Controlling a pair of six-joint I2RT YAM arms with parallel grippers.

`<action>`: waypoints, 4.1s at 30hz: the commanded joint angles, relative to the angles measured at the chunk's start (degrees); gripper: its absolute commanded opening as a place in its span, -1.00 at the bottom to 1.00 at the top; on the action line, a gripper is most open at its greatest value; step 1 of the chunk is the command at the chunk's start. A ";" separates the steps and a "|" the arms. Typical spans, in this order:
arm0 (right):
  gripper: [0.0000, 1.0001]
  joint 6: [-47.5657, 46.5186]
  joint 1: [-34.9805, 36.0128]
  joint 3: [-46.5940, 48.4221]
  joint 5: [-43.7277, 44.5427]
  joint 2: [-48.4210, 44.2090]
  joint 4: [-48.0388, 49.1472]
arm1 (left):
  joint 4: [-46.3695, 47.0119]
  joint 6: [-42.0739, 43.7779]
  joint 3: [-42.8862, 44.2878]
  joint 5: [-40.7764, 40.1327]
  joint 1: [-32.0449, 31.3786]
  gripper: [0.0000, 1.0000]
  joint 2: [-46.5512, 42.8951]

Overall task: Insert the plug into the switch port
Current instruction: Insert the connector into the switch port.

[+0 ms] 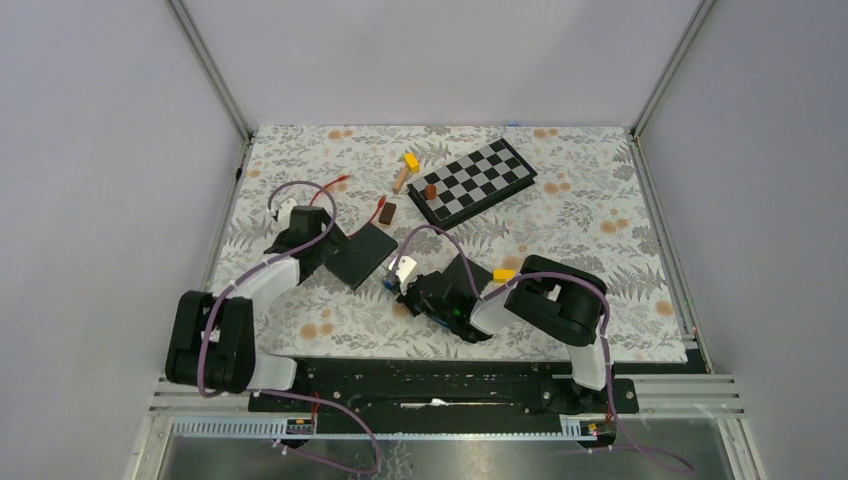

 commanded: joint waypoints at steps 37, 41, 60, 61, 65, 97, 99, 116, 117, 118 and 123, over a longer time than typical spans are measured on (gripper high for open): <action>-1.00 -0.58 -0.21 -0.52 -0.36 -1.62 2.19 | 8.15 6.04 -2.79 9.27 -1.84 0.55 3.04; -1.00 -1.25 -0.25 0.95 1.81 -0.78 2.20 | 9.20 6.47 -4.11 10.05 -1.84 0.54 3.42; -1.00 -1.17 -0.21 3.38 -3.33 0.08 0.56 | 13.57 6.12 -6.28 17.12 -2.26 0.49 5.95; -1.00 -1.07 -0.21 3.46 -3.46 0.20 0.63 | 13.62 6.11 -6.27 17.28 -2.31 0.49 6.17; -1.00 -1.04 -0.21 3.67 -3.14 0.30 1.01 | 13.91 5.96 -6.05 17.25 -2.52 0.47 7.10; -1.00 -2.26 -0.21 7.39 2.82 -3.18 2.00 | 13.73 5.63 -4.80 17.29 -2.74 0.44 9.55; -1.00 -2.25 -0.22 7.59 2.70 -3.17 1.95 | 13.71 5.62 -4.77 17.29 -2.74 0.44 9.47; -1.00 -1.40 -0.21 9.44 -6.98 -1.22 0.68 | 13.53 5.71 -4.36 17.55 -2.74 0.43 10.17; -1.00 -1.62 -0.21 9.49 -6.07 -1.05 0.67 | 13.50 5.65 -4.33 17.67 -2.74 0.43 10.21; -1.00 -1.92 -0.21 9.53 -5.12 -0.78 0.67 | 13.52 5.69 -4.34 17.65 -2.74 0.43 10.26; -1.00 -3.86 -0.37 10.35 -1.79 1.06 0.67 | 13.38 5.71 -4.26 17.73 -2.74 0.43 10.43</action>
